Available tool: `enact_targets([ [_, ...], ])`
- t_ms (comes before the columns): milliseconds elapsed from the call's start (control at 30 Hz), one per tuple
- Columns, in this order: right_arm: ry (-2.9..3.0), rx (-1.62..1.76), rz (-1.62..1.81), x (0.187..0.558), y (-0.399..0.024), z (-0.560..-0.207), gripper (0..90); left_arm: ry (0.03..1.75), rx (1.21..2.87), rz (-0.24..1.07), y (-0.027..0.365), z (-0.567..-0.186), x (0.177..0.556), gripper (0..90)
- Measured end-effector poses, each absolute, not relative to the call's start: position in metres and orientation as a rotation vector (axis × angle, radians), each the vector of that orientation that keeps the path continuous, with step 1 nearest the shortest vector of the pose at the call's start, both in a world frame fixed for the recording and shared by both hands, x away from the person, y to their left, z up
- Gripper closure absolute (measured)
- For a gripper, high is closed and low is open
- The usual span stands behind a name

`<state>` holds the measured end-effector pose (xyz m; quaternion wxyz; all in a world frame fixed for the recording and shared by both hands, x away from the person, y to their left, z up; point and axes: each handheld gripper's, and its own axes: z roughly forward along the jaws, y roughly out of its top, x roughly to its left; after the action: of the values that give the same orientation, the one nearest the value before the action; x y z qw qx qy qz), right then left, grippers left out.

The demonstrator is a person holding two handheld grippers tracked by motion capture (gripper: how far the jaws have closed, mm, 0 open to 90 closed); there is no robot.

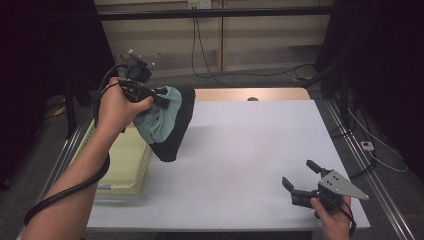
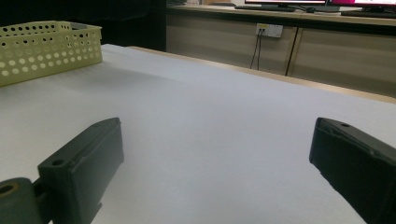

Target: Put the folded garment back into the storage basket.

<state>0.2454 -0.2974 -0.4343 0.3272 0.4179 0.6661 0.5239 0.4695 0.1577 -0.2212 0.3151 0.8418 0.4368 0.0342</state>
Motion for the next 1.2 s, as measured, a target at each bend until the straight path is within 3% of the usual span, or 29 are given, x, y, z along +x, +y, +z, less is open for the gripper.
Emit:
enact_targets([
  [1200,1.746,1.095,1.372,0.245,-0.297,-0.434,3.0,1.25,2.156,0.124,0.209,-0.201,0.474,80.8],
])
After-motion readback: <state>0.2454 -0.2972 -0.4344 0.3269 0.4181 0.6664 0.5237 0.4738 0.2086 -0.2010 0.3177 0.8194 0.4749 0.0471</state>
